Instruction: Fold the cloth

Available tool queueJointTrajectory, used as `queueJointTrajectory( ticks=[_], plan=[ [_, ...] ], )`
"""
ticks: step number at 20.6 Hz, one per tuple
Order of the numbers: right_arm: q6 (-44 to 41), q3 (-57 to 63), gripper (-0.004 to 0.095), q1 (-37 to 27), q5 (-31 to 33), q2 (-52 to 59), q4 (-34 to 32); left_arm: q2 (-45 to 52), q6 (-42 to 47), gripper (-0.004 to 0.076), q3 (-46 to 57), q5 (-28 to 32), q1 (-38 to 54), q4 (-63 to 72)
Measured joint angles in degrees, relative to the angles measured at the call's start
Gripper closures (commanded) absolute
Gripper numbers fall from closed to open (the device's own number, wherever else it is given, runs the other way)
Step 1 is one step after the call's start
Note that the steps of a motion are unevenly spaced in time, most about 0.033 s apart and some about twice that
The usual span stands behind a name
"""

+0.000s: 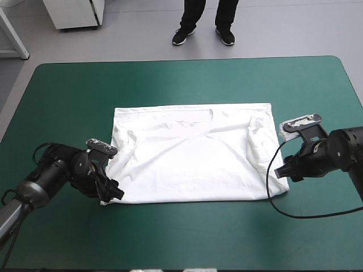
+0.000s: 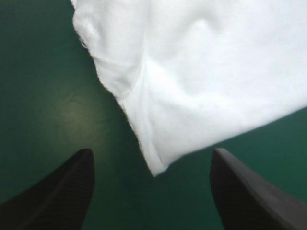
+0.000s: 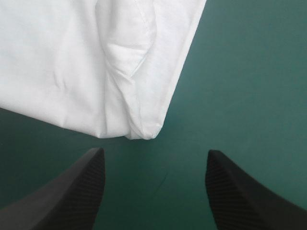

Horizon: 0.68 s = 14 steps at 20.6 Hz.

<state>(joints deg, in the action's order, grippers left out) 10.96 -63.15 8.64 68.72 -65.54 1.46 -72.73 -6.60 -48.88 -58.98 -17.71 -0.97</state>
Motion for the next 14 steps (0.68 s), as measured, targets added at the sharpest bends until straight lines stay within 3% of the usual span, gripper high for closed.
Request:
queueJointTrajectory(
  ticks=[11, 14],
  plan=[
    [0.00, 0.04, 0.0323, 0.00, -0.77, -0.92, -0.55, -9.93, -1.61, 0.0229, 3.34, 7.16, 0.00, 2.41],
    [-0.15, 0.04, 0.0323, 0.00, -0.83, -1.23, -0.93, -9.95, -3.35, 0.0363, 4.29, 8.43, 0.26, 4.73]
  ],
)
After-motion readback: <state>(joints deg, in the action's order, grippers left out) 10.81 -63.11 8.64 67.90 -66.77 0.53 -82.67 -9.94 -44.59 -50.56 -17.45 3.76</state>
